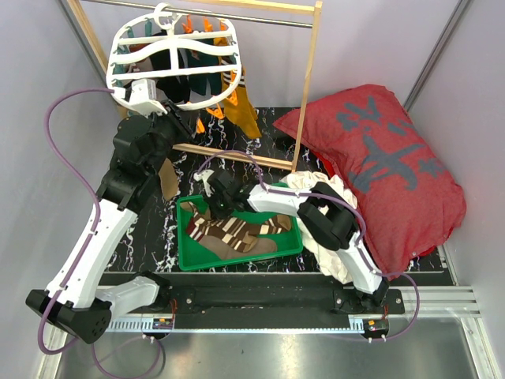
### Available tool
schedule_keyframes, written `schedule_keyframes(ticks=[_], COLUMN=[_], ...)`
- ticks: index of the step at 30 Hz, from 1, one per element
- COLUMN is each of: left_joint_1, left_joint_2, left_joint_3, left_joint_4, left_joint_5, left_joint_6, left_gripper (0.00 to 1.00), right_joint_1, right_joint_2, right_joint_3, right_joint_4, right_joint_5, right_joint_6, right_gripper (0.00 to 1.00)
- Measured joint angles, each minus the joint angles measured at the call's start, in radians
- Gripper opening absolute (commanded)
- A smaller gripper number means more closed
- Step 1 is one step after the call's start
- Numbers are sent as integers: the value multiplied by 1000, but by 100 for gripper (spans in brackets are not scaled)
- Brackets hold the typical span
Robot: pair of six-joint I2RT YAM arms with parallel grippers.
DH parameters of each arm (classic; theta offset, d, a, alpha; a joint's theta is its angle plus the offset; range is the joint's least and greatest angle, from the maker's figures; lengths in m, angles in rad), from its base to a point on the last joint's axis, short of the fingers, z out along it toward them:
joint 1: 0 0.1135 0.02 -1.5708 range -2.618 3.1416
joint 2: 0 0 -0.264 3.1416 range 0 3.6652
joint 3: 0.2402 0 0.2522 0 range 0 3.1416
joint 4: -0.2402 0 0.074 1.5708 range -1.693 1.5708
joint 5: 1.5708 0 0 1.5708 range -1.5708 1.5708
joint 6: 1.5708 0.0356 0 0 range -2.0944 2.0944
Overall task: Clip the socks to the hanger
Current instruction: Pick up the sock from the bin.
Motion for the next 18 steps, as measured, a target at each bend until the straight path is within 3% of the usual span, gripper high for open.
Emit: schedule_keyframes(ticks=[9, 18], left_joint_1=[0, 0], left_joint_2=[-1, -2], left_joint_3=[8, 8], left_joint_4=[-6, -6], left_joint_5=[0, 7], left_joint_6=[4, 7], left_gripper=[0, 0], right_joint_1=[0, -14], right_joint_2=[-143, -397], right_joint_3=[-100, -204], right_joint_4=[-32, 21], right_joint_5=[34, 63], right_joint_6=[-19, -37], right_gripper=[0, 0])
